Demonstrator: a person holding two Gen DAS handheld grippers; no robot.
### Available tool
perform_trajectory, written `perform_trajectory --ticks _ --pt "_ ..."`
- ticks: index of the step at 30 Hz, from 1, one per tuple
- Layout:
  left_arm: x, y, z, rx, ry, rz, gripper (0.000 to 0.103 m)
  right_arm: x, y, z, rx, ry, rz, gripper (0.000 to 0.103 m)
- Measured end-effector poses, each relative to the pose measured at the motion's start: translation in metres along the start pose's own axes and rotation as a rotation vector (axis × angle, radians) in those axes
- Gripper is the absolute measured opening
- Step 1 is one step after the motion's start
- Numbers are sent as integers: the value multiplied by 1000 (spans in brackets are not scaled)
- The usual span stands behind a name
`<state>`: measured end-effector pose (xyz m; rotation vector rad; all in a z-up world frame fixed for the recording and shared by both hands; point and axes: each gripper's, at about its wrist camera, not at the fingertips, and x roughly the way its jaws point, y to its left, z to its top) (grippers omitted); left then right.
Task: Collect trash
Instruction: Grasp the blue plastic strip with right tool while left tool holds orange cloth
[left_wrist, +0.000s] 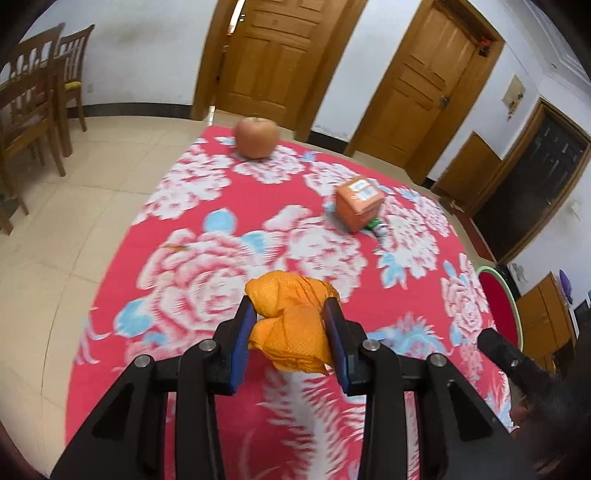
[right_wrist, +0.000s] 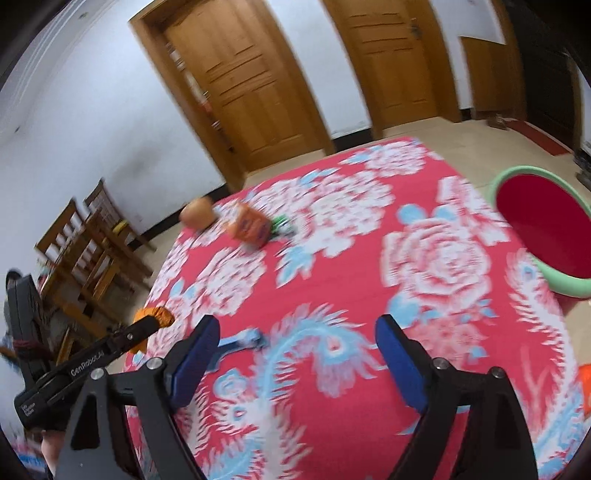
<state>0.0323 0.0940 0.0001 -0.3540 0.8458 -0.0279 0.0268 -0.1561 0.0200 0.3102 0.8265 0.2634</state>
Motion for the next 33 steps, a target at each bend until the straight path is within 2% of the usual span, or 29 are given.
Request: perform_trajectory --ticks 7,13,23,28,30,31,33 --pt "-5 33 -7 -46 -5 51 38 36 38 -15 -119 86 21 88" --pt "-6 46 -10 -67 -7 59 38 62 60 -24 -225 136 10 94" --pt "-2 49 -10 -65 2 59 38 88 65 -28 -286 189 -36 95" --pt "-2 48 -10 -60 4 56 38 91 71 -29 -313 181 -72 95" --pt "-2 46 -10 -58 4 53 38 93 73 -30 -328 173 -93 90" --pt "-2 45 -10 -56 4 52 38 92 75 -31 -345 163 -109 79" --pt "-2 43 -10 -50 6 49 38 91 75 -32 -357 157 -118 76"
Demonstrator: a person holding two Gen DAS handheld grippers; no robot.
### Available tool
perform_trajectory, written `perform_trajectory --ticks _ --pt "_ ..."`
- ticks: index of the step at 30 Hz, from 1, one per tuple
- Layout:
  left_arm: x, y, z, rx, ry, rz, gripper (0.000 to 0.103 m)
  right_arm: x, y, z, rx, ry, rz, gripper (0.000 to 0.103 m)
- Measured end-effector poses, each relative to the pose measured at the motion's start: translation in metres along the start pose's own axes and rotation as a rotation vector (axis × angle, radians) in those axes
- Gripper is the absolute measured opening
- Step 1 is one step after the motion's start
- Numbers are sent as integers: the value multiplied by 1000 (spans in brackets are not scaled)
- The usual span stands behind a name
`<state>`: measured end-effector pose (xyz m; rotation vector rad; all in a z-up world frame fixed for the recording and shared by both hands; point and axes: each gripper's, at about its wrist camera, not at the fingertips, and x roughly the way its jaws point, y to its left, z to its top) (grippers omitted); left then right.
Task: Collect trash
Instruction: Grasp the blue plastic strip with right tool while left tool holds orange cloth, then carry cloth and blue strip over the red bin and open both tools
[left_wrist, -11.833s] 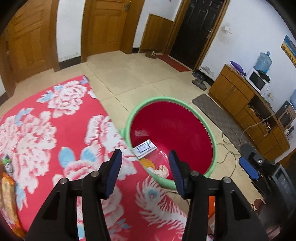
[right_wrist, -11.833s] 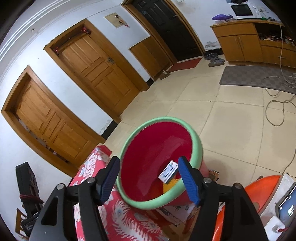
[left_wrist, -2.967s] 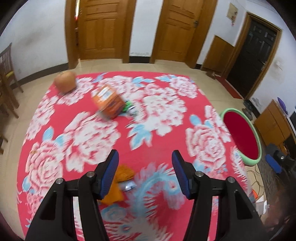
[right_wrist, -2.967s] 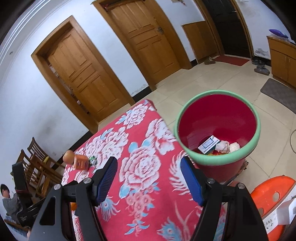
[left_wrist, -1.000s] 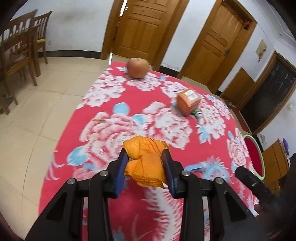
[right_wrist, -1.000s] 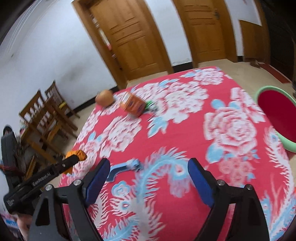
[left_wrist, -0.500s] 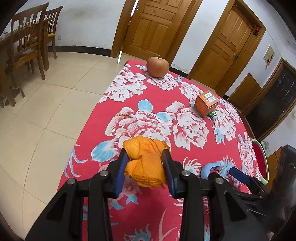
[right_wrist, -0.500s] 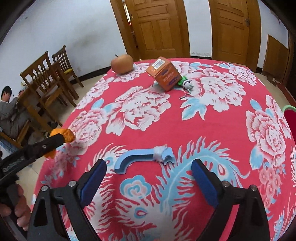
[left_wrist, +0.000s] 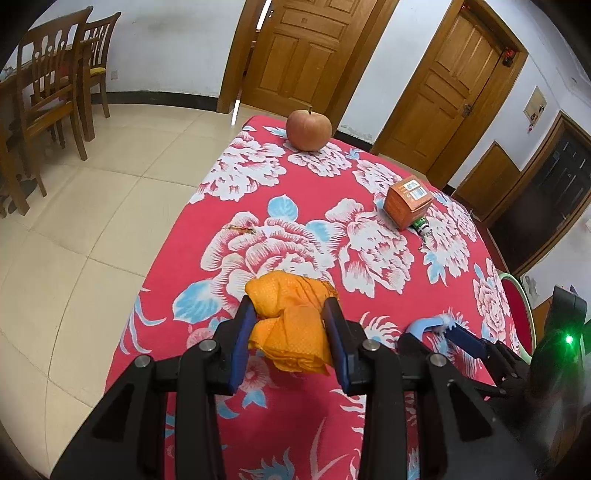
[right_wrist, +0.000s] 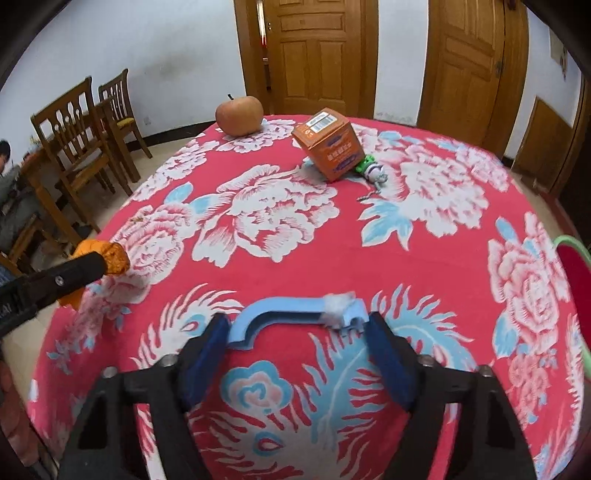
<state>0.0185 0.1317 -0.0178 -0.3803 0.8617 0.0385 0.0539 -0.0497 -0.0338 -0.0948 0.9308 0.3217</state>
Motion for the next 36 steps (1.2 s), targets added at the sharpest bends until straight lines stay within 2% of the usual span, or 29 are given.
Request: perform_trajectory --ticks 6,11,18,24,36 --pt "-3 -14 -1 30 2 -13 38 -8 -13 -4 56 -15 32 76" --pt "-7 -30 -1 62 -2 -36 38 -25 -32 -7 102 -54 20 76" --pt "-8 -58 0 117 4 -74 38 -56 -66 -14 170 -112 -30 76" --pt "-2 -84 -1 155 36 -143 38 -81 -99 -17 230 -160 -78 76" --pt "11 -146 6 255 68 -220 38 -107 -159 -24 348 -212 -152 76"
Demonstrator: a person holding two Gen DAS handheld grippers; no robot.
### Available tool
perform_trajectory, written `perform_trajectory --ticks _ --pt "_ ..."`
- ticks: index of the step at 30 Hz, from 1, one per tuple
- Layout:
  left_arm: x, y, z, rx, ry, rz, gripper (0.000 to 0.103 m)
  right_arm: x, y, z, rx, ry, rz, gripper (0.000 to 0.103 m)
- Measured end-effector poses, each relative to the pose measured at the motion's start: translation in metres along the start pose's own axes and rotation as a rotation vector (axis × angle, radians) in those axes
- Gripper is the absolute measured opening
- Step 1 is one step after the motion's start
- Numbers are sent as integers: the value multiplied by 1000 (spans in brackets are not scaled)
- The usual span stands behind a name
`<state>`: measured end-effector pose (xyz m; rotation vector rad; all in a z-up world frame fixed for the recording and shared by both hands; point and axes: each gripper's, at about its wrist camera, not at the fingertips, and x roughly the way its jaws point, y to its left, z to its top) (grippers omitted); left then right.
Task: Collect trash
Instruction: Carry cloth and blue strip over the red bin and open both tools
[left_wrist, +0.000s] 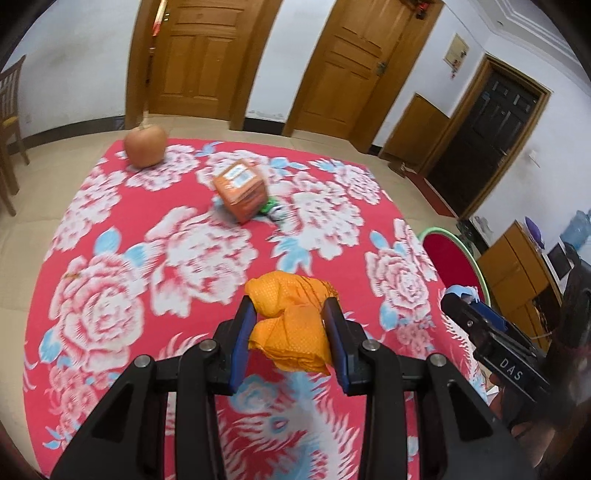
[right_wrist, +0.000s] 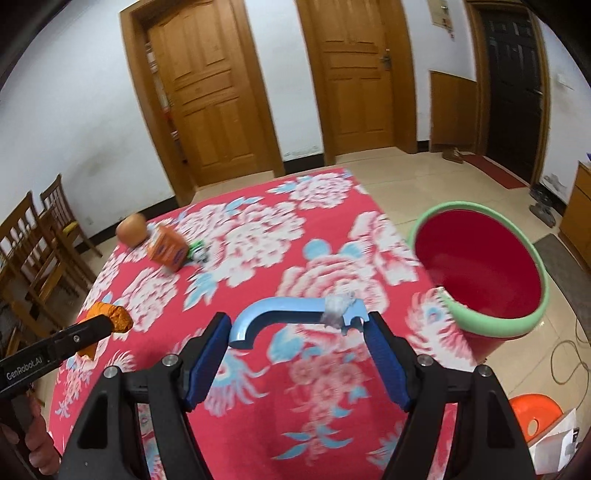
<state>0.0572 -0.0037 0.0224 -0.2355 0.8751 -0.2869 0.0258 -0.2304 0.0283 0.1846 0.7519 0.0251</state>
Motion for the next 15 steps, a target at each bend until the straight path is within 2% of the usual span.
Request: perform_trajectory --ticks 15 --pt "45 -81 26 140 44 -75 38 0 -105 17 184 -45 -117 76"
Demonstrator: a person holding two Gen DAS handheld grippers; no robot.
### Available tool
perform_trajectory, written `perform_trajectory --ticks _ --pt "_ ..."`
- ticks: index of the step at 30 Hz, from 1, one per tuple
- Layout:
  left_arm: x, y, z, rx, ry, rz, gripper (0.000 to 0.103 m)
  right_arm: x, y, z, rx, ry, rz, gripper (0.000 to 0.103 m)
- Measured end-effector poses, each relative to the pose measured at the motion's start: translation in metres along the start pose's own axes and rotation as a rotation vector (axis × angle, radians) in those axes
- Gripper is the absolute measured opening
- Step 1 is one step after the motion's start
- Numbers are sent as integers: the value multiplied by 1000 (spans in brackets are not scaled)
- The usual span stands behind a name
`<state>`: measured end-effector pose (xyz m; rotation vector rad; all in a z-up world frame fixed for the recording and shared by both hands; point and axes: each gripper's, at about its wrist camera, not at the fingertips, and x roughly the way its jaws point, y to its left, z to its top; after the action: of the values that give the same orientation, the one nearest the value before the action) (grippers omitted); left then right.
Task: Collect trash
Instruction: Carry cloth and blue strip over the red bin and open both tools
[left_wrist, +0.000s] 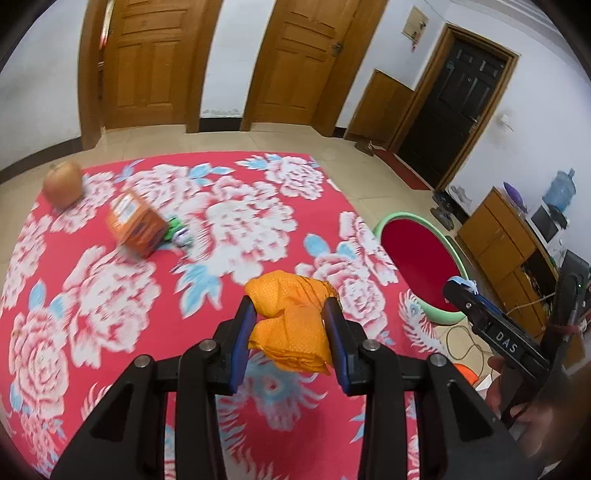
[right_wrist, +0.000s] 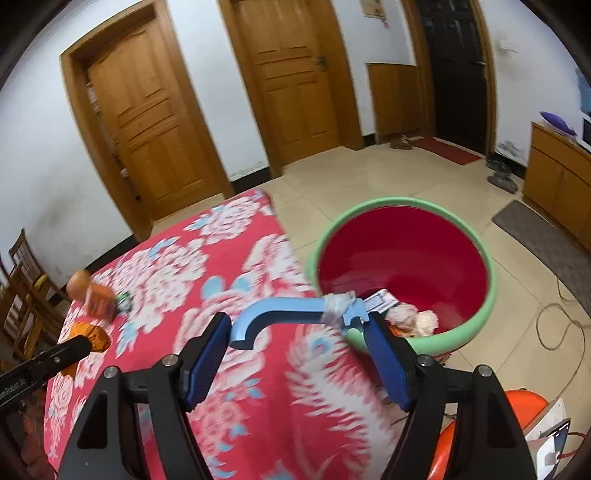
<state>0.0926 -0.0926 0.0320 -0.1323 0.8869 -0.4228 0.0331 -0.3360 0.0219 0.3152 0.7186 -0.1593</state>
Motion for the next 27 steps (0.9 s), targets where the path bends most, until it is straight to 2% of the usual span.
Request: perform_trajectory --ticks 13,27 --pt "48 -61 22 95 46 -42 38 32 -78 19 181 15 -71 76" --pt "99 -120 29 211 104 -84 38 42 -117 23 317 -10 -48 77"
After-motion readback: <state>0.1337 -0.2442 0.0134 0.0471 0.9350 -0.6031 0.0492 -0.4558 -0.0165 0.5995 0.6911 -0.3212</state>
